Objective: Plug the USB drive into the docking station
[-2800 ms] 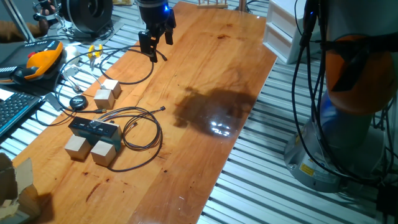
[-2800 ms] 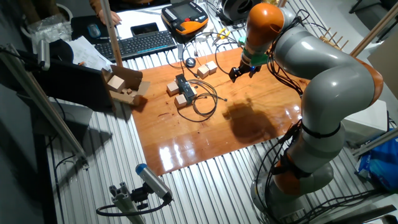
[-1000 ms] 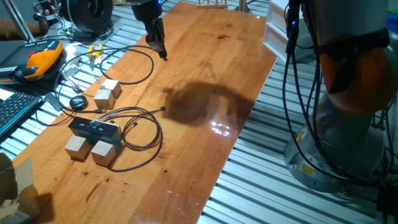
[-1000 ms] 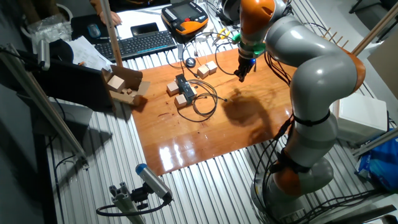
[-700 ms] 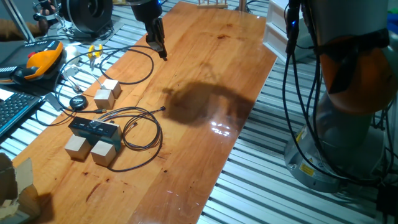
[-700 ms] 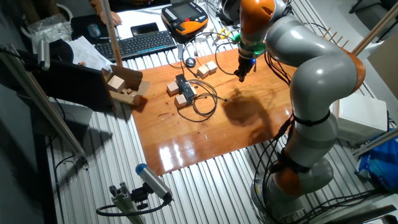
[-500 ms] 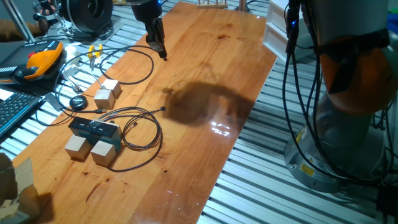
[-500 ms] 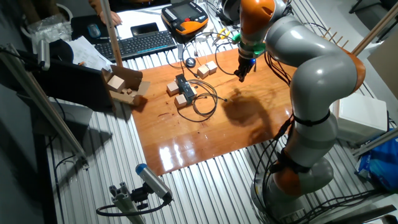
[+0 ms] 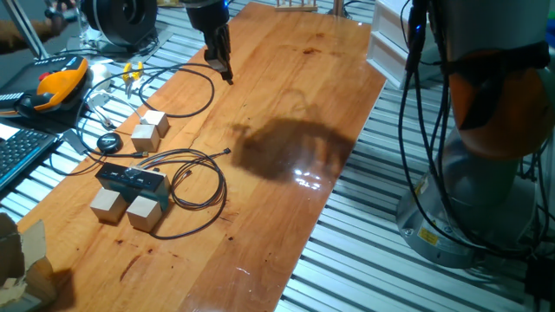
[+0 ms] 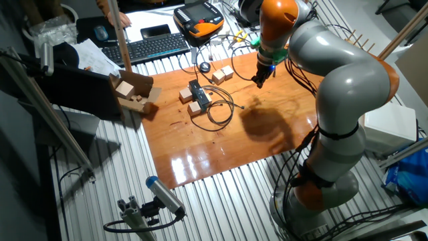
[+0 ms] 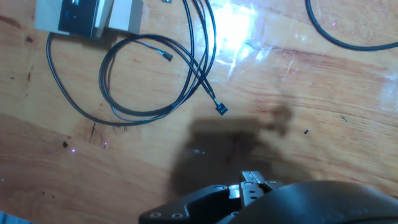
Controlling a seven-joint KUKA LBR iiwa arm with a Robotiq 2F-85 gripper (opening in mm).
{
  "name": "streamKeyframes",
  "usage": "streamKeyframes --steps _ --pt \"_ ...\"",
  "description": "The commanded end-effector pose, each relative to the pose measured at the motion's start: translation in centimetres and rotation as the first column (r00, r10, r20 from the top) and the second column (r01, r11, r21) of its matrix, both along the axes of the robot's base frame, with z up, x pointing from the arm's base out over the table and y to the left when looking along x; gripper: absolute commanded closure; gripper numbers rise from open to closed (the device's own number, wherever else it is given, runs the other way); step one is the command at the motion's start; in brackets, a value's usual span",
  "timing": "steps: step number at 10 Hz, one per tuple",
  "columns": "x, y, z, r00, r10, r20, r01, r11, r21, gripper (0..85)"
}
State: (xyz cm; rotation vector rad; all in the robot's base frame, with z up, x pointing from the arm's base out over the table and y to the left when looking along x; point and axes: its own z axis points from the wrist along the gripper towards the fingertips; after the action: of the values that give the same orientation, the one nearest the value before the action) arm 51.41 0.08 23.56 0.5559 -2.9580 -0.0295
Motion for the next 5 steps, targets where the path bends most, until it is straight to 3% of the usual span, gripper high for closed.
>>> streamKeyframes --steps 1,3,4,5 --pt "0.0 0.0 0.03 1.0 -0.002 0.008 0.002 1.0 -0.003 85.0" --pt "0.0 0.0 0.03 0.999 0.003 0.034 -0.003 1.0 0.016 85.0" --pt "0.0 0.0 0.03 0.999 0.02 0.041 -0.02 1.0 0.005 85.0" --pt "0.0 0.0 0.03 0.999 0.011 0.048 -0.012 0.999 0.037 85.0"
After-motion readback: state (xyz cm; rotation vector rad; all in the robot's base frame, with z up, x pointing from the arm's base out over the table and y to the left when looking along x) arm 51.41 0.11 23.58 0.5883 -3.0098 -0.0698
